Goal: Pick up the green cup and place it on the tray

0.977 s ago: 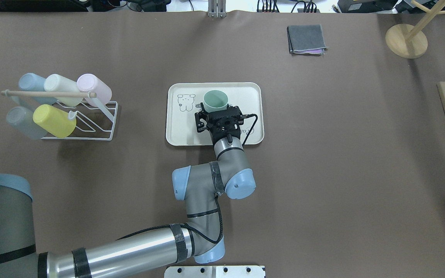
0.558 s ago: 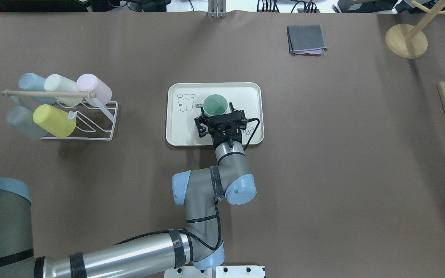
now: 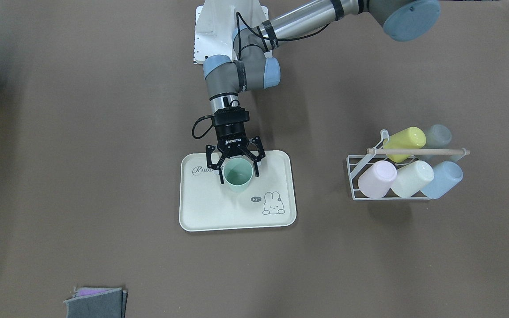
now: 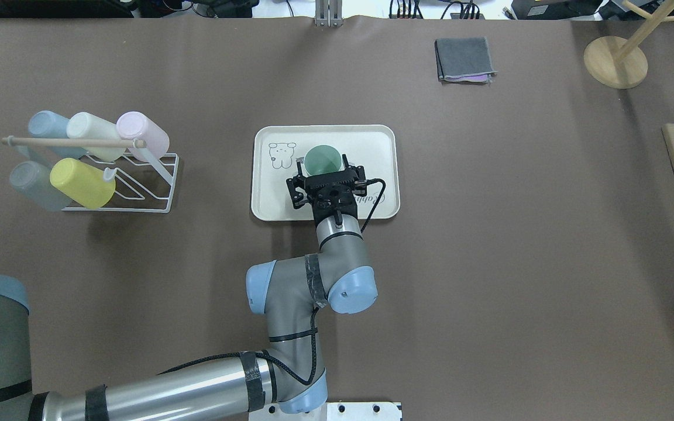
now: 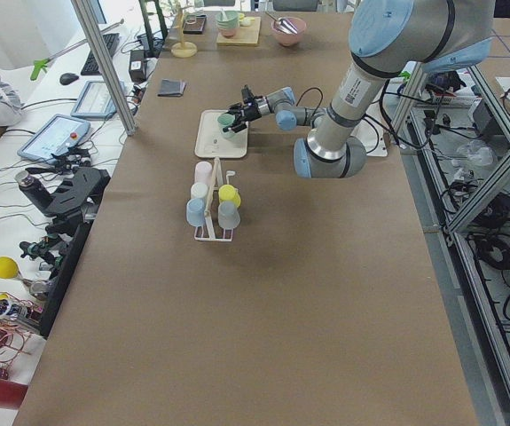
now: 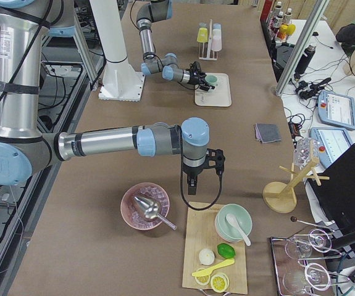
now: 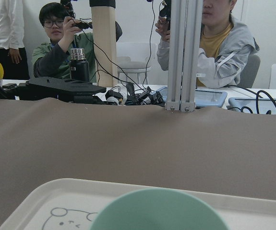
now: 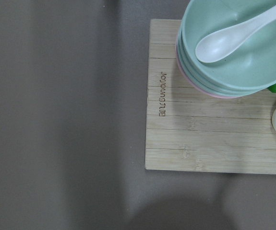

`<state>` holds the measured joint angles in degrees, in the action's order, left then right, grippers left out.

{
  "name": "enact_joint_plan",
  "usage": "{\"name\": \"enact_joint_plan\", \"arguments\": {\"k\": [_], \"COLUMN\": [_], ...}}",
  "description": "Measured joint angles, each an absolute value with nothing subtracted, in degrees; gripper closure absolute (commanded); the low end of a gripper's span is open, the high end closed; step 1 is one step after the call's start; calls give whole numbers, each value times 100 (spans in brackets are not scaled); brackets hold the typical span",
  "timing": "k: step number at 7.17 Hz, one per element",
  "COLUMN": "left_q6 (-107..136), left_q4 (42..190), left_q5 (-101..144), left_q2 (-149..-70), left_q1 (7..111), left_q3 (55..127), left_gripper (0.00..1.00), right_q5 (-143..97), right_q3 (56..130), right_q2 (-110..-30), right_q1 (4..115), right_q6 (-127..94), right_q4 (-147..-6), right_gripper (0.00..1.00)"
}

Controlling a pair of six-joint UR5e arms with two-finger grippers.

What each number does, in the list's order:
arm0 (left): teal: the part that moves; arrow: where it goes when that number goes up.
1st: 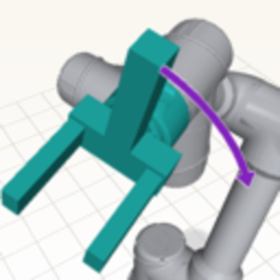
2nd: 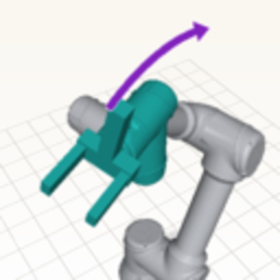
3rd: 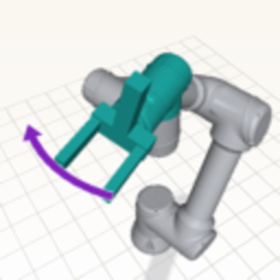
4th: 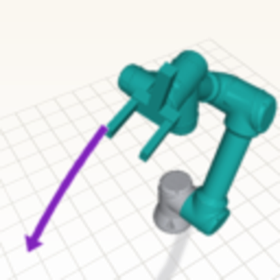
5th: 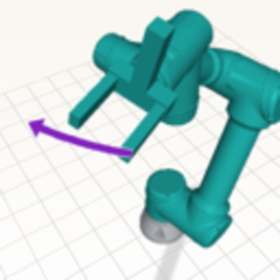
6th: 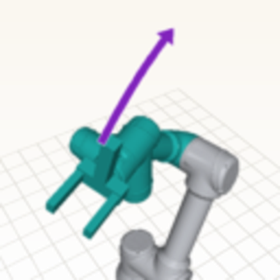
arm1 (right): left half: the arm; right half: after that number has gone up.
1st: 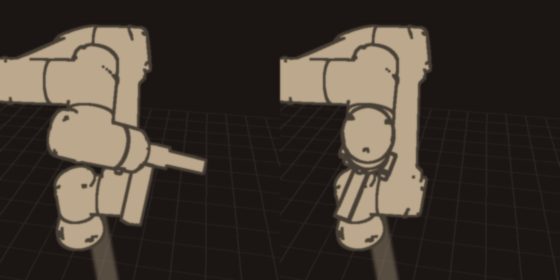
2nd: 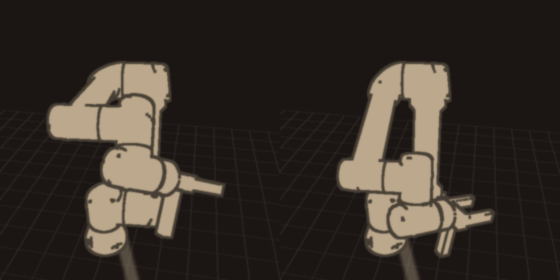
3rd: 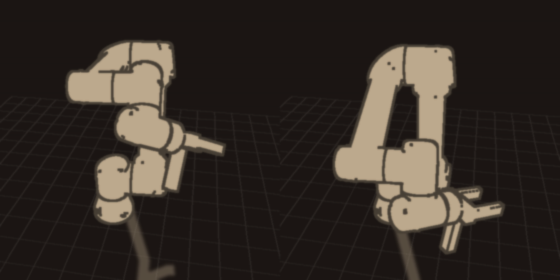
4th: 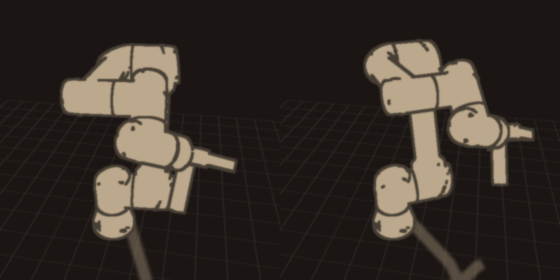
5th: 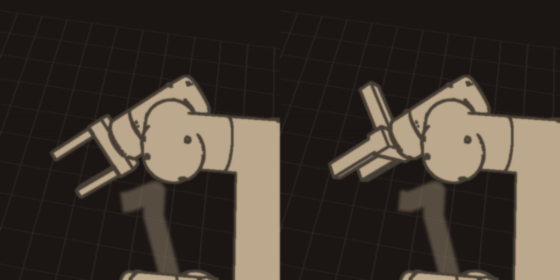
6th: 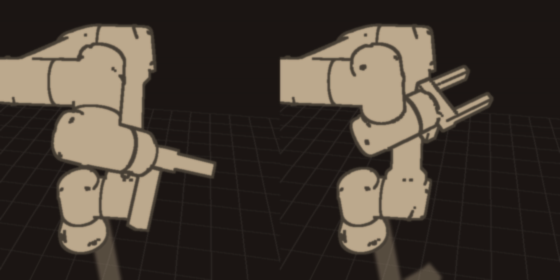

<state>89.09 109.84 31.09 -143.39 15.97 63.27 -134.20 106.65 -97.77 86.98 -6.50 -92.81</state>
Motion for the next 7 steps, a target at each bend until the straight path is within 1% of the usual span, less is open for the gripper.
{"name": "enact_joint_plan", "arguments": {"k": [4, 7], "left_q6": [8632, 7190], "left_q4": [10997, 11490], "left_q5": [3461, 4705], "left_q2": [-14200, -13692], "left_q1": [1740, 2447], "left_q3": [6927, 7925], "left_gripper": [2, 2], "right_q5": [-13430, -13423], "right_q3": [10672, 10686], "right_q2": [-9806, -9814], "right_q1": [8723, 8719], "right_q6": [-636, -633], "right_q4": [-9249, -9246], "right_gripper": [0, 0]}}
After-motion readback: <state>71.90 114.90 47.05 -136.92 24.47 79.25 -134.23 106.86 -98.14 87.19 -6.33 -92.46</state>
